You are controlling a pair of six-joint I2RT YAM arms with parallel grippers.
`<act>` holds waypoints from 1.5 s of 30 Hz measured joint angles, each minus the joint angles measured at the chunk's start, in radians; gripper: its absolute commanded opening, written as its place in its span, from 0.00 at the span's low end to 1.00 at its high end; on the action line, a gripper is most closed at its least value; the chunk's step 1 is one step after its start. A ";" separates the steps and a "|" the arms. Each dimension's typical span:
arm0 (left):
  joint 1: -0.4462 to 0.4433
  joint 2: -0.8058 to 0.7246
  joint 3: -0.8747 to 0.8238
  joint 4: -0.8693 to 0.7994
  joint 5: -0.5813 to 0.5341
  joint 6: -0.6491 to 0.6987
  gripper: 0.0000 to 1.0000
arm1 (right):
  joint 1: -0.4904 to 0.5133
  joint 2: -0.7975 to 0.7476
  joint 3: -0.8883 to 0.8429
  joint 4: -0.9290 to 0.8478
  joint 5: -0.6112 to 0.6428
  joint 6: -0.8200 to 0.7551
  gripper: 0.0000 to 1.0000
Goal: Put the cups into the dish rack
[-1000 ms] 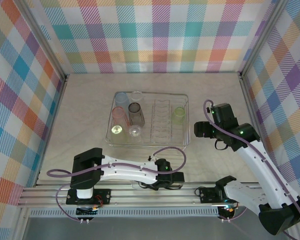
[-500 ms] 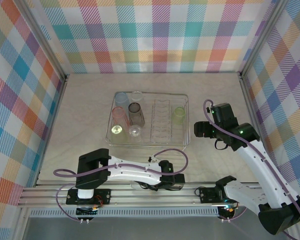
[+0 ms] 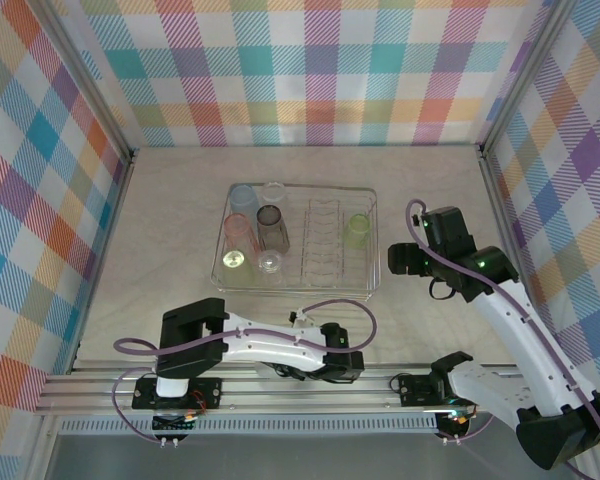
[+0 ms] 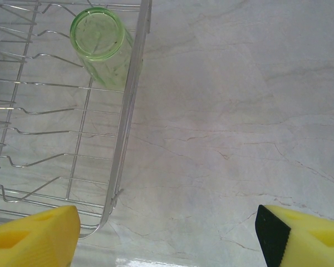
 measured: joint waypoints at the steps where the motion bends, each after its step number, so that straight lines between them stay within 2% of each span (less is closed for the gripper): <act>1: 0.000 -0.013 0.000 0.003 -0.006 -0.008 0.00 | 0.000 -0.005 -0.008 0.013 -0.004 -0.011 0.84; 3: 0.000 -0.055 -0.002 0.029 -0.026 -0.023 0.00 | 0.000 -0.023 -0.027 0.037 -0.006 -0.029 0.85; 6: 0.000 -0.206 -0.020 0.110 -0.069 -0.035 0.00 | 0.000 -0.069 -0.049 0.078 -0.005 -0.068 0.86; 8: 0.002 -0.362 -0.051 0.210 -0.105 -0.036 0.00 | -0.002 -0.100 -0.053 0.106 -0.014 -0.087 0.89; 11: 0.039 -0.704 -0.166 0.461 -0.154 -0.026 0.00 | -0.022 -0.129 -0.037 0.144 -0.084 -0.100 0.90; 13: 0.119 -0.905 -0.259 0.647 -0.157 -0.017 0.00 | -0.047 -0.122 -0.011 0.161 -0.158 -0.099 0.91; 14: 0.186 -0.996 -0.309 0.746 -0.153 -0.014 0.00 | -0.064 -0.114 0.004 0.174 -0.213 -0.096 0.91; 17: 0.353 -1.120 -0.365 0.921 -0.122 -0.013 0.00 | -0.114 -0.088 0.037 0.219 -0.396 -0.069 0.93; 20: 0.492 -1.130 -0.380 1.073 -0.018 -0.023 0.00 | -0.147 -0.053 0.054 0.292 -0.599 -0.011 0.92; 23: 0.594 -1.109 -0.430 1.241 0.113 -0.072 0.00 | -0.156 -0.009 0.054 0.398 -0.788 0.079 0.92; 26: 0.661 -1.040 -0.473 1.405 0.246 -0.138 0.00 | -0.156 0.033 0.041 0.551 -0.943 0.198 0.92; 29: 0.691 -0.922 -0.476 1.547 0.369 -0.185 0.00 | -0.156 0.064 0.032 0.665 -1.047 0.288 0.94; 35: 0.705 -0.808 -0.475 1.699 0.535 -0.225 0.00 | -0.156 0.110 0.031 0.819 -1.176 0.396 0.99; 45: 0.717 -0.793 -0.463 1.806 0.612 -0.261 0.00 | -0.107 0.190 0.024 0.927 -1.243 0.440 0.95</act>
